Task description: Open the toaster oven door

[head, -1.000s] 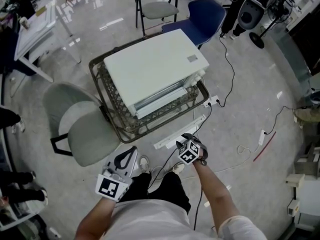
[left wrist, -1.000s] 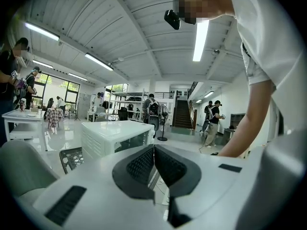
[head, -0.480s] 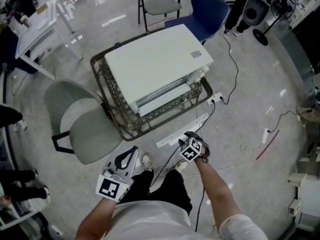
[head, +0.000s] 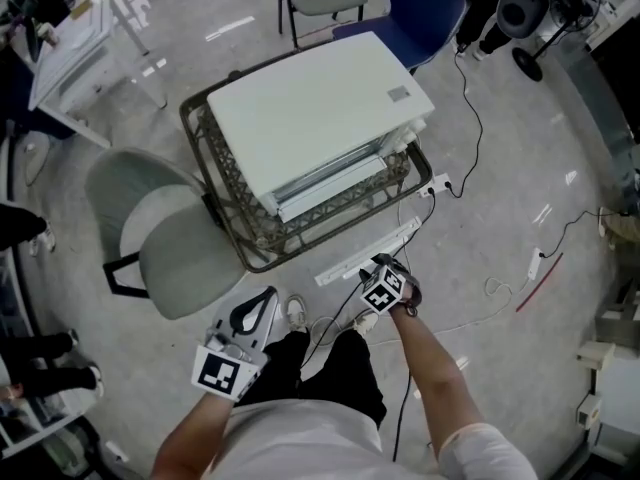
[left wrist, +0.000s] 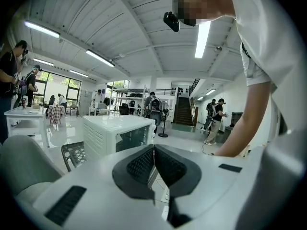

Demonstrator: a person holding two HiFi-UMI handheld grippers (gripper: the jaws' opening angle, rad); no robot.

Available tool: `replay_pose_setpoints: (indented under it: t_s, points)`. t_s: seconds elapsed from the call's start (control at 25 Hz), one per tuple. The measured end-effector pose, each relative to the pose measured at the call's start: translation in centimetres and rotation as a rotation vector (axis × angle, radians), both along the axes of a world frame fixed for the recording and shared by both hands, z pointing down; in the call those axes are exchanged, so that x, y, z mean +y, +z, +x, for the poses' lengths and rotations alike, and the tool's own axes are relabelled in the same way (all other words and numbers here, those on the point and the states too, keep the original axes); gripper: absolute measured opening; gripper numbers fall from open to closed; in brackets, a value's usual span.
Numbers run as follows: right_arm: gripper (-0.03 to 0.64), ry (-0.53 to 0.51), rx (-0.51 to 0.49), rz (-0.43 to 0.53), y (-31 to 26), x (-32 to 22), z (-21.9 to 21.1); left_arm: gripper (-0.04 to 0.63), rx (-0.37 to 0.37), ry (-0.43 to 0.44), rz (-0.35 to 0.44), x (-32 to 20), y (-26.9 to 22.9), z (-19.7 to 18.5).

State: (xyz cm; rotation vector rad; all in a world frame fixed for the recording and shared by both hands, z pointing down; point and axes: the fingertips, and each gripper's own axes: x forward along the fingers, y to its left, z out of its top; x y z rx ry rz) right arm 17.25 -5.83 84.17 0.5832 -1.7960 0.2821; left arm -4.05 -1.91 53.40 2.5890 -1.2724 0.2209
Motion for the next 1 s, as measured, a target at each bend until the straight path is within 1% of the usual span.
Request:
replay_pose_setpoints:
  t_s: [0.36, 0.48, 1.0]
  points:
    - [0.176, 0.026, 0.009, -0.016, 1.0, -0.1, 0.3, 0.021, -0.010, 0.005, -0.015, 0.1, 0.5, -0.2]
    - [0.176, 0.036, 0.012, -0.037, 1.6, 0.6, 0.4, 0.021, -0.006, 0.006, -0.015, 0.1, 0.6, -0.1]
    - [0.176, 0.034, 0.022, -0.032, 1.0, 1.6, 0.3, 0.021, 0.010, 0.028, -0.006, -0.1, 0.2, 0.3]
